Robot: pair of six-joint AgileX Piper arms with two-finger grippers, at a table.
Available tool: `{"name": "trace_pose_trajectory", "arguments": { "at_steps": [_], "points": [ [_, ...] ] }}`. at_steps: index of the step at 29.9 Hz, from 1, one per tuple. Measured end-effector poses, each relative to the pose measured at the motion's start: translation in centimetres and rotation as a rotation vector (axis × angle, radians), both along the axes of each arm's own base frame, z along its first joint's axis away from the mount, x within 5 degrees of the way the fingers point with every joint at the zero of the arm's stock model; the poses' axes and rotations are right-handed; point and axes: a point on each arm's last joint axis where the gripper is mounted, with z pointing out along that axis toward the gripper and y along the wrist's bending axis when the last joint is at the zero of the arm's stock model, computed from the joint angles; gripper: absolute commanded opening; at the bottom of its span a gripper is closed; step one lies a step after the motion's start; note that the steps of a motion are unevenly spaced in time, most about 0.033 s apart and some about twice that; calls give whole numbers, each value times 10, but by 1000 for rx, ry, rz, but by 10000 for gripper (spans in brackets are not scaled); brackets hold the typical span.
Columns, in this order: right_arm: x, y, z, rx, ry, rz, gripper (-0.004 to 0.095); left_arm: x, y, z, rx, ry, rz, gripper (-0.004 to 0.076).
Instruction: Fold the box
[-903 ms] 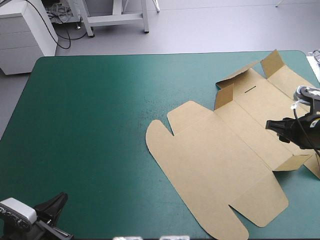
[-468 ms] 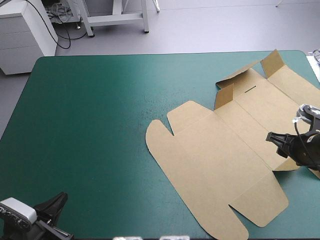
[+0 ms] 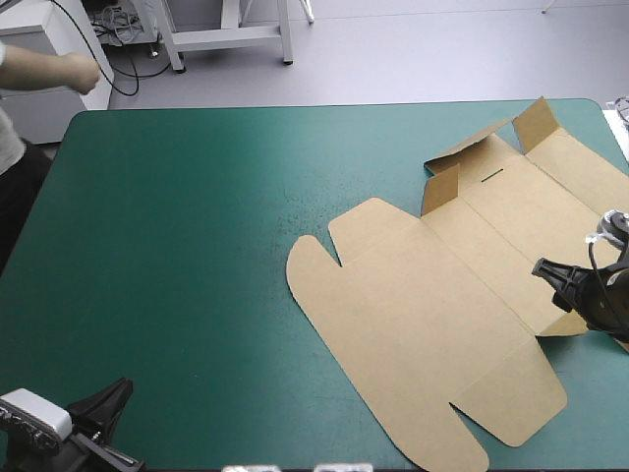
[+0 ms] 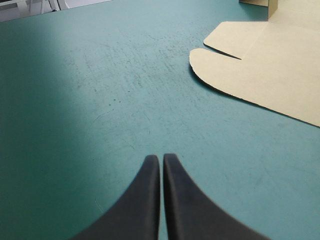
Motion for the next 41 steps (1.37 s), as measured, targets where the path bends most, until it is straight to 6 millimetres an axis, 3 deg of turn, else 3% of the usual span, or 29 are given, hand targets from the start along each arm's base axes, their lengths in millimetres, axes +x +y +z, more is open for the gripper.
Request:
{"name": "trace_pose_trajectory", "arguments": {
  "at_steps": [13,23,30,41],
  "points": [
    [-7,-27,-1,9,1,-133,487,0,0,0,5,-2,1,6],
    [-16,-37,-47,52,126,-173,487,1,2,0,20,-7,12,6],
    [-8,-41,-52,36,35,-180,487,1,3,0,35,-13,22,6],
    [15,-57,-71,70,50,-177,487,1,3,0,37,-13,24,6]
  ]
}}
